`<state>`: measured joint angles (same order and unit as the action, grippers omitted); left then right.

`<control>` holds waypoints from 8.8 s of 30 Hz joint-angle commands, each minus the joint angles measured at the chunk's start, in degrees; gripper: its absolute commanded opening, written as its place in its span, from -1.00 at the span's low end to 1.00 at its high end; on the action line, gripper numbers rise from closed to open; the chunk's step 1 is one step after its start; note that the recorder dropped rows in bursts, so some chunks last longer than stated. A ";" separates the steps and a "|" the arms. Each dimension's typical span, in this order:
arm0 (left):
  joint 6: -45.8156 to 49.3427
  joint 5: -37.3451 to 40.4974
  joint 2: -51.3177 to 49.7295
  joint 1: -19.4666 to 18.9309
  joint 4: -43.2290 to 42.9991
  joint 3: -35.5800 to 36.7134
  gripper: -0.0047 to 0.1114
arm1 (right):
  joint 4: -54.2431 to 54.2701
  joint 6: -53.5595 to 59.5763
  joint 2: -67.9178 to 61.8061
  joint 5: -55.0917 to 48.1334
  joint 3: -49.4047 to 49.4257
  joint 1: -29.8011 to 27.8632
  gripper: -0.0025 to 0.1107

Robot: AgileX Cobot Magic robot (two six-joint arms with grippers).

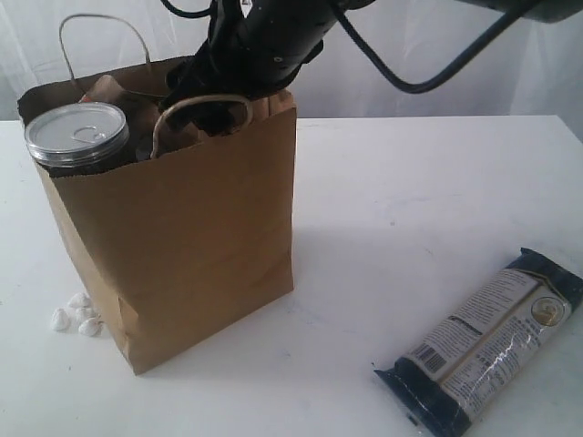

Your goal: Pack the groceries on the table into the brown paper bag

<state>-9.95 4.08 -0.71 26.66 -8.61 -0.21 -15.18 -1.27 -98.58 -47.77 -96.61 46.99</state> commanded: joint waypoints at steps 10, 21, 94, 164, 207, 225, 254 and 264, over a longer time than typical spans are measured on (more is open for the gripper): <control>-0.38 0.31 0.33 0.32 -0.23 0.21 -0.92 | -2.95 -1.38 7.87 6.88 0.03 -0.32 0.08; -0.38 0.31 0.33 0.32 -0.23 0.21 -0.92 | -11.14 -9.47 13.74 -0.19 0.03 -0.32 -0.37; -0.38 0.31 0.33 0.32 -0.23 0.21 -0.92 | 14.74 15.13 -8.56 -13.91 -18.11 -11.64 0.13; -0.38 0.31 0.33 0.32 -0.23 0.21 -0.92 | 12.84 13.81 4.85 -13.56 4.00 -24.01 -0.96; -0.38 0.31 0.33 0.32 -0.23 0.21 -0.92 | 3.68 1.27 49.01 1.49 30.46 -23.07 -0.84; -0.38 0.31 0.33 0.32 -0.23 0.21 -0.92 | 5.31 -1.10 75.07 -9.43 48.83 -23.07 -0.96; -0.38 0.31 0.33 0.32 -0.23 0.21 -0.92 | 15.87 -1.10 90.46 35.27 93.38 -29.45 -0.96; -0.38 0.31 0.33 0.32 -0.23 0.21 -0.92 | 15.76 -1.10 96.82 36.20 96.61 -34.52 -0.96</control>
<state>-9.95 4.08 -0.71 26.66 -8.61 -0.21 0.64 -2.32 -3.03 -12.93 -0.30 13.45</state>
